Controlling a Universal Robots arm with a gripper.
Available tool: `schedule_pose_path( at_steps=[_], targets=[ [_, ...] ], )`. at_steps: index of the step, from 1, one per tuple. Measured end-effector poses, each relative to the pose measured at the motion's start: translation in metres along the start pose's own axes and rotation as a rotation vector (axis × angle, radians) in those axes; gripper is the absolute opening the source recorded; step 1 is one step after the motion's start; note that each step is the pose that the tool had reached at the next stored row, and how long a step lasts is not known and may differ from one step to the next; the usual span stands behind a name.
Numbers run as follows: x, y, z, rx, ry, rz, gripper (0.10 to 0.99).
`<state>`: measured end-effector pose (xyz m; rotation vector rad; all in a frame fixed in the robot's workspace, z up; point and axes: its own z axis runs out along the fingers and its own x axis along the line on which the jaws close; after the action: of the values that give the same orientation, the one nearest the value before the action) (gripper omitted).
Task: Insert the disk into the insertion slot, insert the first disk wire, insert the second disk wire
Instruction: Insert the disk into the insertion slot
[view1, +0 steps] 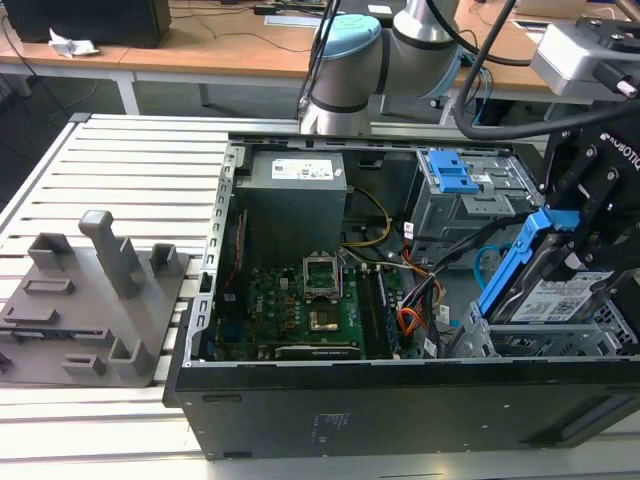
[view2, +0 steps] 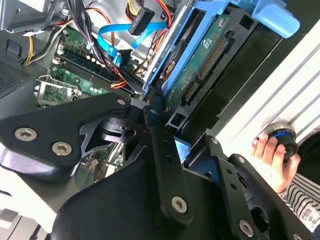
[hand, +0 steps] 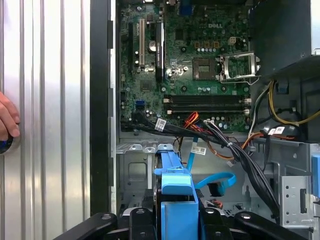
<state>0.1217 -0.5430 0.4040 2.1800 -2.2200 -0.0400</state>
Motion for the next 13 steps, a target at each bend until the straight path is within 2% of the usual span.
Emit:
schedule_pose_path(
  at_steps=[9,10,13],
  targets=[
    [0.0000,-0.0001,0.0022,0.000,0.0001,0.000,0.373],
    [0.0000,-0.0001,0.0023,0.000,0.0000,0.000,0.439],
    [0.0000,-0.0001,0.0023,0.000,0.0001,0.000,0.424]
  ],
)
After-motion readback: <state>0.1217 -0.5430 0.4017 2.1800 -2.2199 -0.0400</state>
